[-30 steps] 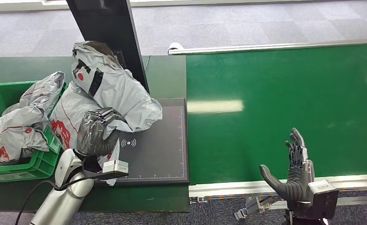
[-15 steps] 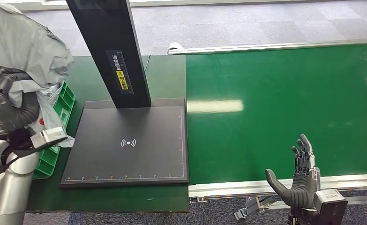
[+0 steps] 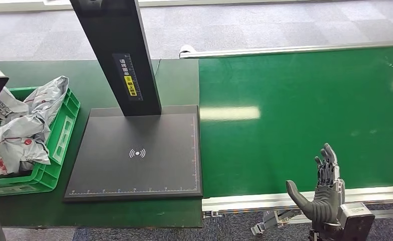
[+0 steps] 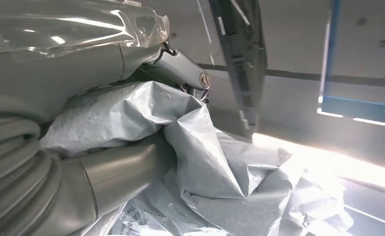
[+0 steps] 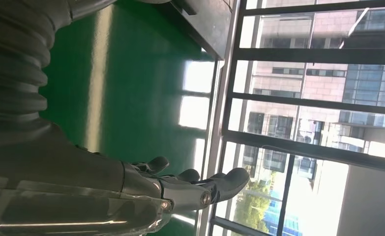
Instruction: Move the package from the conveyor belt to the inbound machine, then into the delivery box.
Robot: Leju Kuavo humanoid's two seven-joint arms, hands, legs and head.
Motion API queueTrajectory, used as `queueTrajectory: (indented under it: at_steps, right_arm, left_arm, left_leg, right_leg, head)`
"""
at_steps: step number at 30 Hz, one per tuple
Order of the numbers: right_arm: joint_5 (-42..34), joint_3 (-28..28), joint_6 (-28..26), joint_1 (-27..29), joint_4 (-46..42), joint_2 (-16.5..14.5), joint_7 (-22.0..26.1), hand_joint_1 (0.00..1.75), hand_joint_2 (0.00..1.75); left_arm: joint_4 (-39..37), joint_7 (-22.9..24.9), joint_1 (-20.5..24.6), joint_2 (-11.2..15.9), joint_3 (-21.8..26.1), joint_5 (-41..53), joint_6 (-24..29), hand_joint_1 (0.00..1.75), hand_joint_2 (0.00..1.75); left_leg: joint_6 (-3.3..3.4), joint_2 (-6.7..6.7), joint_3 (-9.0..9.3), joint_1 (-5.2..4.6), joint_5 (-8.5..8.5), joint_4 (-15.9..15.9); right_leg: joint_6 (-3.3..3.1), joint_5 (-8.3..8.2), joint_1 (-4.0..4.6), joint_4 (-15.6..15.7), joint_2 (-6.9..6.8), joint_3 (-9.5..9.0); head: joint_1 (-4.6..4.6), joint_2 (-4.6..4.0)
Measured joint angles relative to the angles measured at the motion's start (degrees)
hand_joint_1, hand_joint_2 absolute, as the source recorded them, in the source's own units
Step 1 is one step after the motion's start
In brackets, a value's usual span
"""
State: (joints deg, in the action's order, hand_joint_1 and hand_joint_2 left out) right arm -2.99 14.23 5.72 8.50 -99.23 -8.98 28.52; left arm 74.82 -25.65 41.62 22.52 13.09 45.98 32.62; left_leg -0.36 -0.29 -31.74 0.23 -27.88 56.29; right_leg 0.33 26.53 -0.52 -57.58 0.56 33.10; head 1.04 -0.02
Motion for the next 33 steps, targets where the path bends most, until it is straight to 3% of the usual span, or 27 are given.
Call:
queueTrajectory:
  at_steps: [4,8,18,22,24,27,29,33]
  right_arm:
    - [-0.02,0.11,-0.57,-0.80,0.10,0.00,-0.27,0.00,1.75]
    - [-0.03,0.33,-0.67,-0.99,0.12,0.00,-0.38,0.00,1.75]
    - [-0.13,0.50,-0.54,-1.29,0.37,0.12,-0.42,0.00,1.75]
    - [-0.13,0.69,-0.46,-1.61,0.56,0.15,-0.41,0.00,1.75]
    - [-0.12,0.75,-0.31,-1.64,0.63,0.15,-0.42,0.00,1.75]
    - [-0.09,0.85,0.04,-1.62,0.67,0.15,-0.42,0.00,1.75]
    - [-0.06,1.01,0.23,-1.56,0.67,0.15,-0.40,0.00,1.75]
    - [0.04,1.38,0.74,-1.23,0.67,0.13,-0.29,0.00,1.75]
  left_arm:
    - [-11.72,0.74,6.52,3.28,0.11,3.27,1.42,1.75,1.75]
    - [-20.04,0.08,10.17,5.01,0.04,4.15,1.14,1.75,1.75]
    - [-35.24,3.04,11.67,6.14,-2.13,10.25,-8.17,1.70,1.75]
    - [-38.11,3.40,11.49,6.13,-3.01,10.72,-9.57,0.96,1.75]
    - [-38.84,3.99,11.27,6.06,-3.41,10.97,-10.97,0.72,1.75]
    - [-39.43,4.35,10.53,5.83,-3.89,10.97,-11.92,0.10,1.75]
    - [-39.71,4.18,10.09,5.59,-4.07,10.80,-12.59,0.00,1.75]
    - [-39.52,2.62,8.75,4.97,-4.41,9.58,-14.50,0.00,1.75]
  left_leg:
    - [-0.01,0.07,0.01,0.00,0.02,0.00]
    - [-0.02,0.11,0.02,0.00,0.03,0.00]
    - [-0.02,0.15,-0.01,-0.01,0.02,0.00]
    - [-0.02,0.15,-0.01,-0.01,0.02,0.00]
    - [-0.02,0.15,-0.01,-0.01,0.01,0.00]
    - [-0.02,0.15,-0.02,-0.01,0.01,0.00]
    - [-0.02,0.15,-0.02,-0.01,0.01,0.00]
    - [-0.02,0.15,-0.02,-0.01,0.01,0.00]
  right_leg:
    - [-0.01,-0.01,0.00,-0.01,0.07,0.01]
    - [-0.01,-0.01,0.00,-0.02,0.11,0.01]
    - [-0.01,-0.01,-0.01,-0.02,0.15,0.04]
    - [-0.01,-0.01,-0.01,-0.02,0.15,0.04]
    - [-0.01,-0.01,-0.01,-0.02,0.15,0.04]
    - [-0.01,-0.01,-0.01,-0.02,0.15,0.06]
    - [-0.01,-0.01,-0.01,-0.02,0.15,0.06]
    - [-0.01,-0.01,-0.01,-0.01,0.15,0.06]
  head:
    - [0.01,0.00]
    - [-0.01,0.00]
    - [-0.01,0.00]
    - [0.00,0.00]
    - [0.00,0.00]
    - [0.00,0.00]
    - [0.00,0.00]
    - [0.00,0.00]
